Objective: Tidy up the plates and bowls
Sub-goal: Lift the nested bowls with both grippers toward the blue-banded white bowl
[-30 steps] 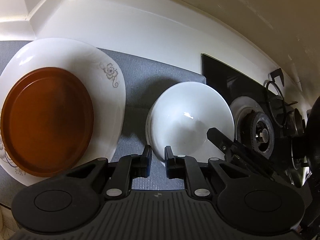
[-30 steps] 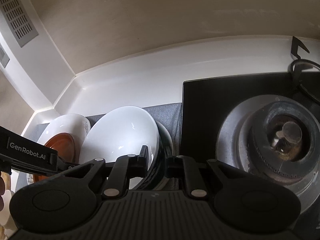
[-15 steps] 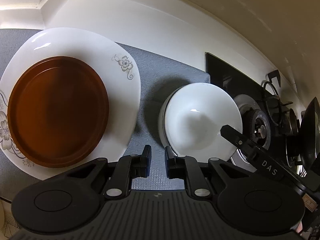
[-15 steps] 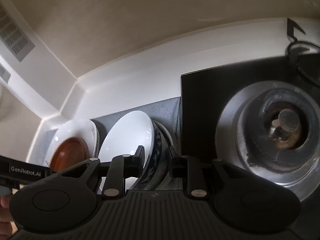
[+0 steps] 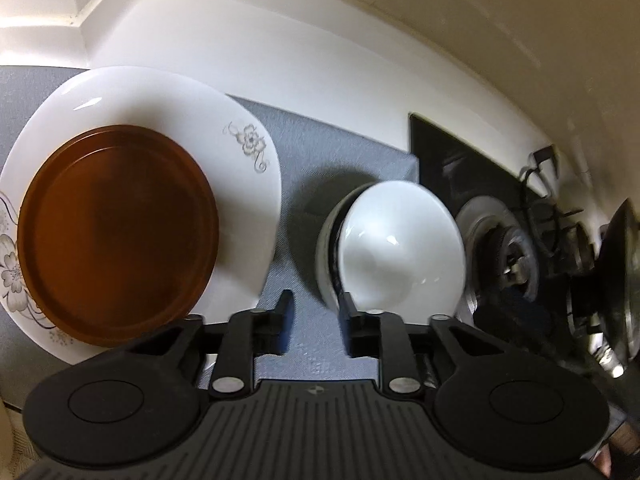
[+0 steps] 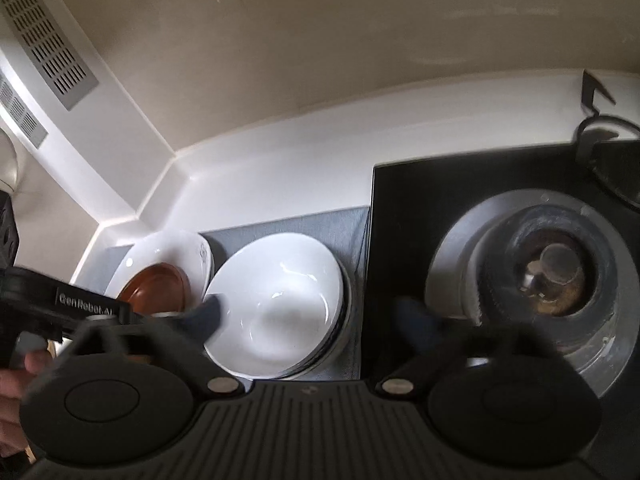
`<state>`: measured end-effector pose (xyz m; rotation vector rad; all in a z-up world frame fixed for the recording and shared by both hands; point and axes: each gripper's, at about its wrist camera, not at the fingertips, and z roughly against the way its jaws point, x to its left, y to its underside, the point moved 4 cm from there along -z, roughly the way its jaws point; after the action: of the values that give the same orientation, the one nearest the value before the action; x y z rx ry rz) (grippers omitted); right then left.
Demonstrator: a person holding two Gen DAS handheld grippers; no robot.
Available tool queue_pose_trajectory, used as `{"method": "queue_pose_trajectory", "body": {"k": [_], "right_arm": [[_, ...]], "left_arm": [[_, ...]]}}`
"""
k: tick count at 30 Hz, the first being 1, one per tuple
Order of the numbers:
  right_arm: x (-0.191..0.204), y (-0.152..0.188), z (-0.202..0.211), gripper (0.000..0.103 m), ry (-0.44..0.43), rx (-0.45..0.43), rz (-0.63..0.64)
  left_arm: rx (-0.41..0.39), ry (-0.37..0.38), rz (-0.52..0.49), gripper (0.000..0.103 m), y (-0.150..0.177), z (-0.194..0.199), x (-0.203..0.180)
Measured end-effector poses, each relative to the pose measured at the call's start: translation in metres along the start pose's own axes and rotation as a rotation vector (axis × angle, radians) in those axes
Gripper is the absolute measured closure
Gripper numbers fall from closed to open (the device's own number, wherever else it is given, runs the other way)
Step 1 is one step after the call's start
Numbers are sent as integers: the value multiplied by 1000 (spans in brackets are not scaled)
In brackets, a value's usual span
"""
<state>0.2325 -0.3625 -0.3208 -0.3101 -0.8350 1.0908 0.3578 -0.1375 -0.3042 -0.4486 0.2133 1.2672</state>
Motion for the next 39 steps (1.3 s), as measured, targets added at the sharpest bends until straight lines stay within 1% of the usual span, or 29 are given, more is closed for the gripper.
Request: {"method": "queue_pose_trajectory", "body": {"k": [1, 2, 3, 4, 7, 8, 9, 11, 12, 13, 14, 15, 16, 17, 18, 20, 22, 23, 25, 27, 30, 32, 34, 35, 36, 37, 38, 39], "right_arm": [[-1, 3, 0, 0, -33, 19, -5], [-2, 6, -1, 0, -70, 46, -21], [-4, 10, -2, 0, -103, 66, -49], [-8, 14, 0, 0, -118, 73, -86], [-22, 24, 9, 0, -56, 25, -197], [-24, 26, 12, 0, -59, 14, -202], [-22, 27, 15, 0, -43, -2, -168], [-10, 27, 20, 0, 68, -19, -34], [-3, 28, 21, 0, 104, -20, 23], [1, 28, 23, 0, 107, -34, 45], [3, 28, 25, 2, 101, -39, 40], [1, 28, 25, 9, 82, -27, 27], [0, 28, 24, 15, 62, -19, 8], [-3, 27, 24, 25, 49, -24, -13], [-6, 27, 24, 39, 48, -34, -31], [-10, 26, 19, 56, 49, -29, -63], [-13, 26, 14, 57, 40, -22, -89], [-13, 25, 9, 57, 29, -19, -100], [-14, 26, 2, 57, 18, -8, -122], [-15, 26, -3, 57, 23, -8, -133], [-16, 25, -15, 57, 2, 7, -149], [-19, 25, -23, 57, -16, 18, -167], [-20, 25, -30, 57, -14, 22, -151], [-19, 25, -32, 57, -7, 19, -138], [-17, 25, -34, 58, 3, 19, -120], [-16, 25, -33, 61, 16, 21, -104], [-14, 26, -32, 67, 31, 24, -90], [-13, 27, -30, 69, 37, 30, -83]], "left_arm": [[1, 7, 15, 53, -1, 2, 2], [0, 11, 26, 43, -2, 5, 4], [-6, 17, 25, 40, -4, 8, 5], [-13, 18, 17, 38, -6, 12, 6], [-45, 17, 8, 34, -11, 21, 6], [-50, 18, 9, 34, -12, 23, 5], [-54, 24, 13, 34, -13, 24, 5], [-52, 37, 17, 34, -13, 23, 3], [-49, 44, 13, 34, -14, 22, 2], [-47, 50, 10, 34, -14, 21, 1], [-49, 56, 13, 34, -14, 21, 0], [-51, 66, 14, 36, -15, 22, -2], [-52, 77, 8, 37, -16, 23, -4], [-52, 84, -5, 41, -16, 23, -7], [-53, 82, -24, 51, -16, 22, -12], [-49, 64, -78, 60, -16, 20, -22], [-41, 52, -103, 61, -14, 15, -29], [-42, 37, -109, 63, -13, 11, -32], [-57, -24, -121, 63, -11, 6, -35], [-62, -67, -122, 63, -11, -1, -36], [-36, -77, -127, 63, -13, -14, -37], [-30, -117, -161, 63, -14, -24, -40], [-32, -162, -214, 64, -12, -35, -45], [-28, -168, -220, 70, -11, -39, -46], [-39, -189, -222, 78, -8, -40, -45], [-57, -214, -235, 84, -5, -39, -46], [-66, -224, -253, 84, -1, -37, -46], [-59, -222, -268, 84, 3, -35, -45]]}}
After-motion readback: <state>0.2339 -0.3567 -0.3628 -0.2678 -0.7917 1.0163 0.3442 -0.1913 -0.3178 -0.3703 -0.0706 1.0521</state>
